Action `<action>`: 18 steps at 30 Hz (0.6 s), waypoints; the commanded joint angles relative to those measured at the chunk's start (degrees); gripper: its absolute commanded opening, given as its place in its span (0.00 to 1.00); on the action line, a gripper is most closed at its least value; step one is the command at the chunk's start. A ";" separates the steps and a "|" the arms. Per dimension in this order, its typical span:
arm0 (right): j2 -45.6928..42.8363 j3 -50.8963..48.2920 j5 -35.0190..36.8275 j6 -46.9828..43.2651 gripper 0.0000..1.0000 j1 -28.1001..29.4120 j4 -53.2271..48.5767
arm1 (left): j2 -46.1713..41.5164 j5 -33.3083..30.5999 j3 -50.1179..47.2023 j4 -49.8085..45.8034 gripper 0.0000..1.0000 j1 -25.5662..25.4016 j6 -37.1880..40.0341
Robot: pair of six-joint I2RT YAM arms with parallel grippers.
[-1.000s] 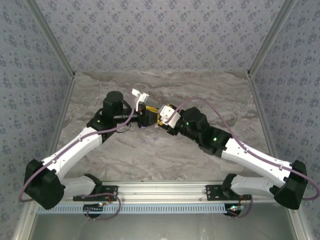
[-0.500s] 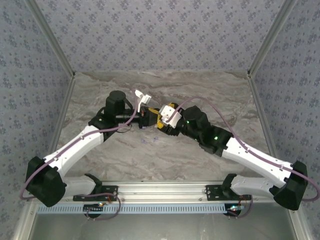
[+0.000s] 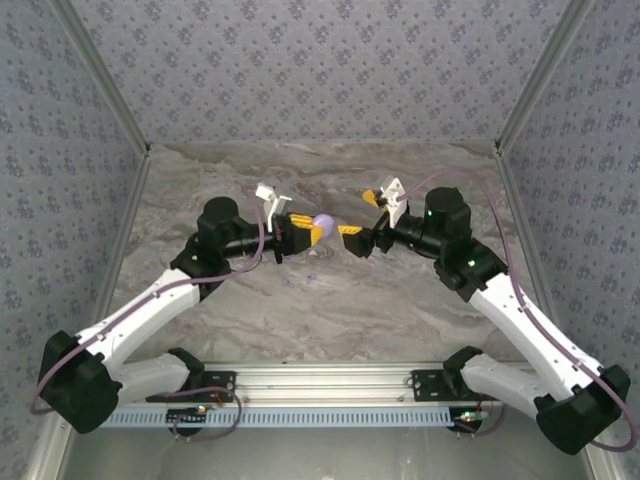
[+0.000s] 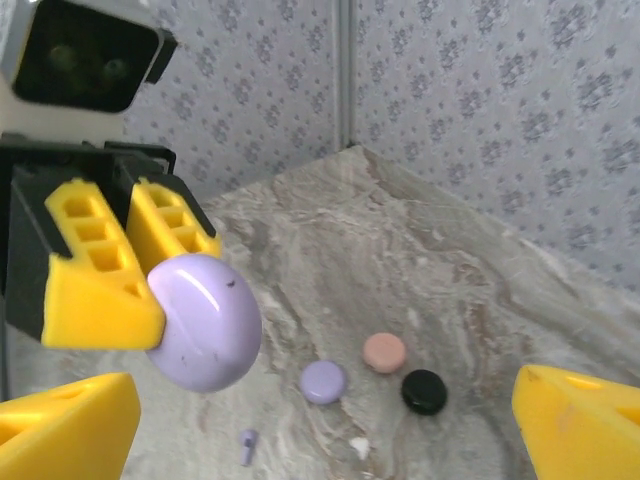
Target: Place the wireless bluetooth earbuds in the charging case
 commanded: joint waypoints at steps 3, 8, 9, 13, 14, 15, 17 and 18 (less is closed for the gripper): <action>3.23 1.31 -5.45 6.67 0.95 -0.18 3.88 | -1.65 -0.40 -0.18 5.95 0.08 -1.24 2.85; 4.97 2.17 -2.49 7.35 0.89 -0.44 3.77 | -2.26 0.27 -0.20 5.34 0.06 -1.49 3.84; 5.12 2.26 -1.98 7.73 0.88 -0.64 3.94 | -2.35 0.43 -0.20 5.13 0.05 -1.62 4.13; 5.50 2.17 -1.72 9.76 0.86 -1.96 5.42 | -2.88 0.63 -0.20 4.13 0.05 -1.70 5.16; 5.68 2.27 -1.75 10.28 0.86 -2.35 5.60 | -3.01 0.63 -0.20 3.91 0.05 -1.64 5.40; 5.86 2.43 -1.80 10.63 0.87 -2.63 5.76 | -3.14 0.62 -0.20 3.77 0.05 -1.72 5.57; 6.43 2.91 -1.98 10.88 0.86 -2.89 5.52 | -3.32 0.58 -0.19 3.55 0.04 -1.71 5.78; 6.72 3.28 -2.15 10.90 0.86 -2.91 5.25 | -3.40 0.57 -0.17 3.62 0.04 -1.67 5.89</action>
